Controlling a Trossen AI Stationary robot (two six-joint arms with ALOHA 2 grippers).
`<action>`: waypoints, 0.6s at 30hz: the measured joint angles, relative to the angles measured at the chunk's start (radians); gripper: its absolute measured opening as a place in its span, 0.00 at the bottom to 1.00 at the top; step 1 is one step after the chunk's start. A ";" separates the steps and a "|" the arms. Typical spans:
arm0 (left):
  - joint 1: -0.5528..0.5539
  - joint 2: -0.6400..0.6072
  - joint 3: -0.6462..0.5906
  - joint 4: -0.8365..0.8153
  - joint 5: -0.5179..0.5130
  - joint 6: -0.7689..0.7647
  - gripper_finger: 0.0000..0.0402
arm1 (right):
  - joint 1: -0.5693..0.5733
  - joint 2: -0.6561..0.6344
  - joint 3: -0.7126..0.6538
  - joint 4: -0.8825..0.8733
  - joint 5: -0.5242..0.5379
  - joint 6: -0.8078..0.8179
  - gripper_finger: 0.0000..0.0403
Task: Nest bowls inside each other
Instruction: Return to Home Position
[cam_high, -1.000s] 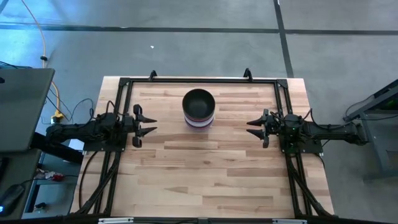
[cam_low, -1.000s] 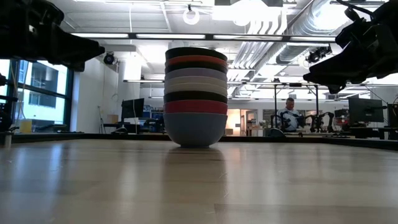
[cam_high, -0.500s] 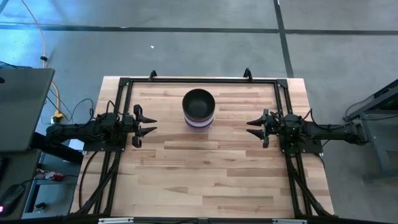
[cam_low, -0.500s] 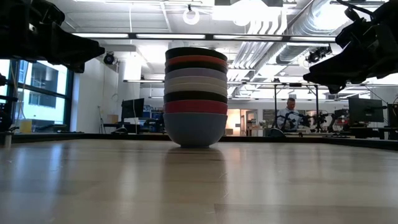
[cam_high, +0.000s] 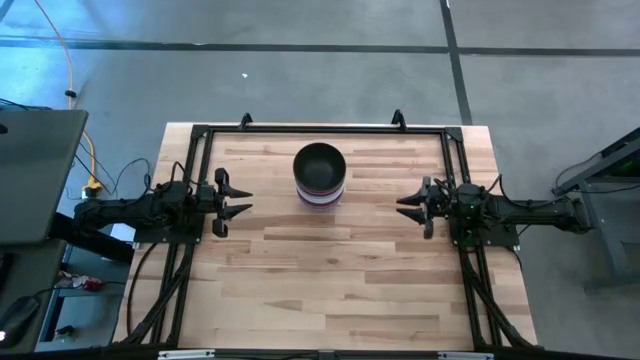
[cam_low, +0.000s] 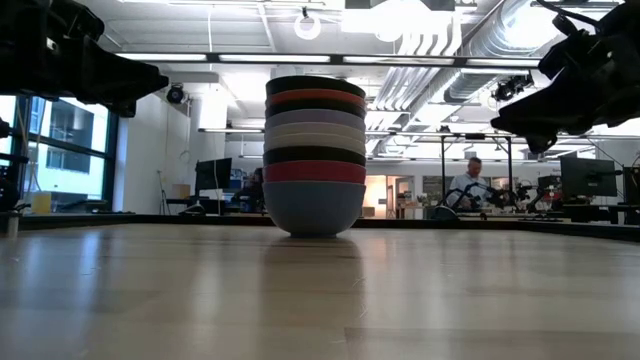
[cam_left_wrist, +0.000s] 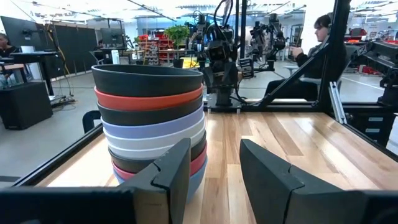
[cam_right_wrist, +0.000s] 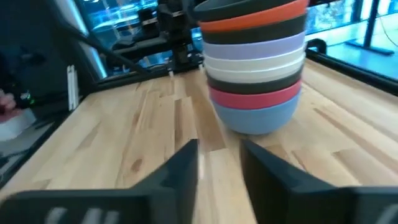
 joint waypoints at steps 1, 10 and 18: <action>0.000 0.000 0.000 0.000 0.000 0.000 0.31 | 0.000 0.000 0.000 -0.001 -0.010 -0.014 0.24; 0.000 0.000 0.000 0.000 0.000 0.000 0.32 | 0.000 0.000 0.000 -0.001 -0.011 -0.152 0.08; 0.000 0.000 0.000 0.000 0.000 0.000 0.32 | 0.000 0.000 0.000 -0.002 -0.011 -0.153 0.16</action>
